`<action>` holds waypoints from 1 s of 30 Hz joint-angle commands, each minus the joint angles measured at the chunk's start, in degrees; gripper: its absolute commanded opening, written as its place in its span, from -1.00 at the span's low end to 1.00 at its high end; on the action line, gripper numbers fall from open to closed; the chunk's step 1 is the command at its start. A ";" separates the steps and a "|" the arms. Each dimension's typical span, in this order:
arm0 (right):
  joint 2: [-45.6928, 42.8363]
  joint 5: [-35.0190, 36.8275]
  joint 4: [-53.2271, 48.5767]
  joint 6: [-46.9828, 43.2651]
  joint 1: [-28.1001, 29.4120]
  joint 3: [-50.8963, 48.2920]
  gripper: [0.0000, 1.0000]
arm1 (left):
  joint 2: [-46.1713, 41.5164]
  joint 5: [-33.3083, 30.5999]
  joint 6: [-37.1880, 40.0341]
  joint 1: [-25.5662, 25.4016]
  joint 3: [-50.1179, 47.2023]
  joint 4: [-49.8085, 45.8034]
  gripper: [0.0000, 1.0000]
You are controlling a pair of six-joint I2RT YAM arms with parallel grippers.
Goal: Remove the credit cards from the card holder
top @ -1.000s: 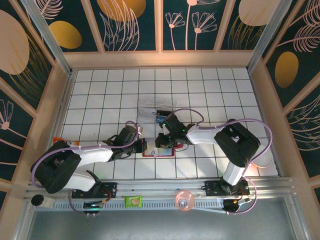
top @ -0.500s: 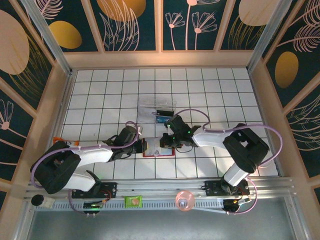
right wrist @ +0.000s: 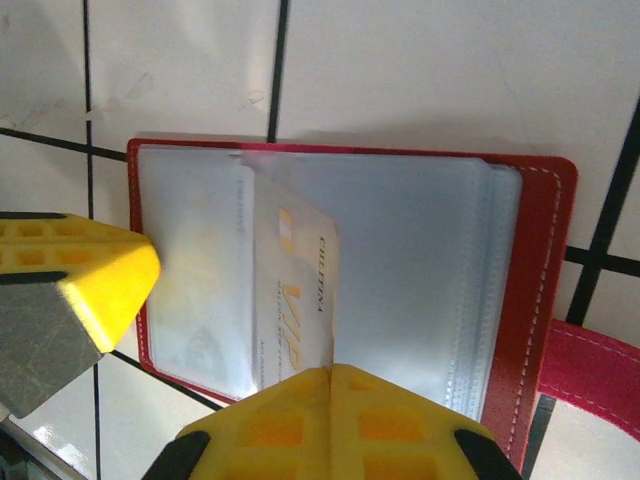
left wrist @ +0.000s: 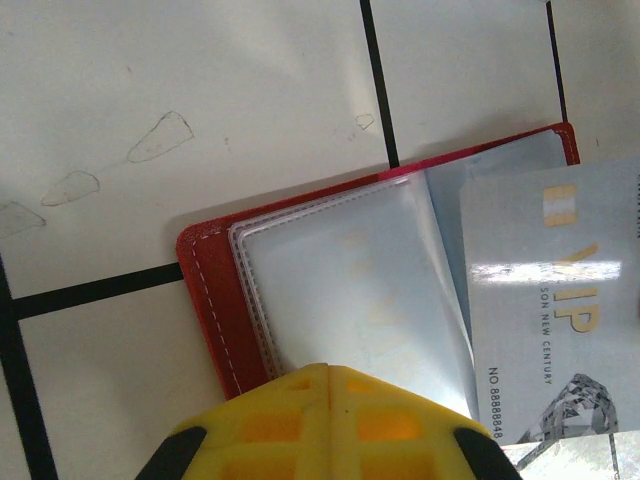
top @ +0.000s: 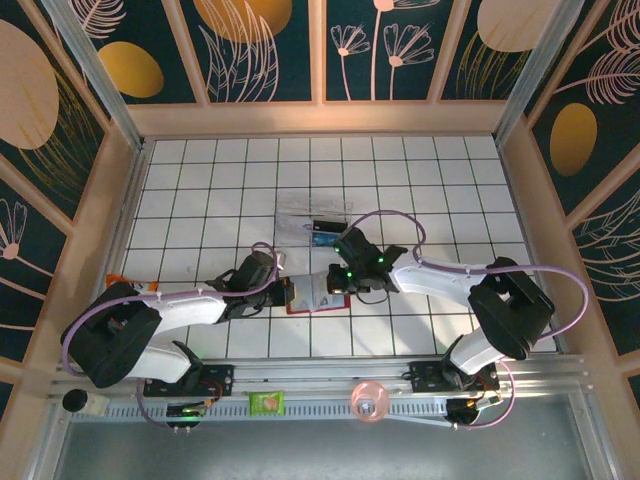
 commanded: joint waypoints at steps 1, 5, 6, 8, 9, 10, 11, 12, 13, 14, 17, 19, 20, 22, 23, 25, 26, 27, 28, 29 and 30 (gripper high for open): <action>0.67 4.06 -4.82 -2.35 0.71 2.63 -1.00 | 1.17 -1.34 1.52 -0.06 0.90 -3.12 -1.00; 1.26 3.43 -6.29 -3.69 0.80 4.05 -1.00 | 1.35 -1.63 1.79 -0.07 1.10 -3.12 -1.00; 1.43 3.55 -6.88 -4.04 0.89 4.41 -1.00 | 1.44 -1.86 1.81 -0.05 1.17 -3.13 -1.00; 1.42 3.96 -7.45 -4.47 0.98 4.74 -1.00 | 1.73 -1.82 1.90 -0.08 1.25 -2.94 -1.00; 1.42 3.80 -7.43 -4.43 1.00 4.66 -1.00 | 1.84 -1.74 1.90 -0.09 1.26 -2.79 -1.00; 1.63 3.42 -7.20 -4.35 0.98 4.58 -1.00 | 2.05 -1.47 1.80 0.01 1.34 -2.55 -1.00; 1.90 2.90 -6.79 -4.26 0.98 4.52 -1.00 | 2.15 -1.12 1.80 -0.05 1.48 -2.33 -1.00; 2.21 2.42 -6.29 -4.04 1.04 4.27 -1.00 | 2.20 -1.03 1.75 -0.07 1.57 -2.24 -1.00; 2.59 1.88 -5.74 -3.75 1.15 4.15 -1.00 | 2.22 -1.08 1.74 -0.03 1.61 -2.19 -1.00; 3.01 1.60 -5.32 -3.56 1.29 4.00 -1.00 | 2.08 -1.13 1.89 -0.01 1.61 -2.15 -1.00; 4.37 0.76 -3.67 -3.03 1.85 3.82 -1.00 | 2.14 -0.82 1.94 -0.01 1.66 -1.85 -1.00; 4.64 -0.40 -1.48 -2.63 1.95 3.16 -0.97 | 2.46 -0.33 2.02 -0.07 1.70 -1.63 -1.00; 4.77 -0.97 -0.56 -2.44 1.86 2.86 -0.90 | 2.57 -0.21 2.01 0.01 1.65 -1.56 -1.00; 4.78 -2.20 1.41 -2.06 1.57 2.00 -0.78 | 2.75 -0.03 2.11 -0.03 1.73 -1.62 -1.00; 4.91 -2.76 2.05 -1.88 1.32 1.65 -0.74 | 2.76 0.07 2.18 -0.05 1.74 -1.71 -1.00; 4.96 -4.18 3.60 -1.53 0.73 0.70 -0.66 | 2.87 0.27 2.25 -0.05 1.88 -1.67 -1.00; 4.98 -4.65 4.22 -1.35 0.53 0.31 -0.63 | 2.85 0.30 2.23 -0.10 1.92 -1.71 -1.00; 4.95 -5.12 4.95 -1.22 0.30 -0.08 -0.62 | 2.91 0.33 2.25 0.00 1.96 -1.71 -1.00; 4.90 -5.39 5.33 -1.17 0.11 -0.32 -0.60 | 2.94 0.24 2.25 -0.03 1.96 -1.71 -1.00; 4.85 -5.82 5.76 -1.09 -0.18 -0.60 -0.58 | 2.98 0.25 2.25 -0.02 1.88 -1.79 -1.00; 4.86 -6.21 6.30 -1.01 -0.40 -0.84 -0.57 | 3.00 0.20 2.20 0.00 1.90 -1.80 -1.00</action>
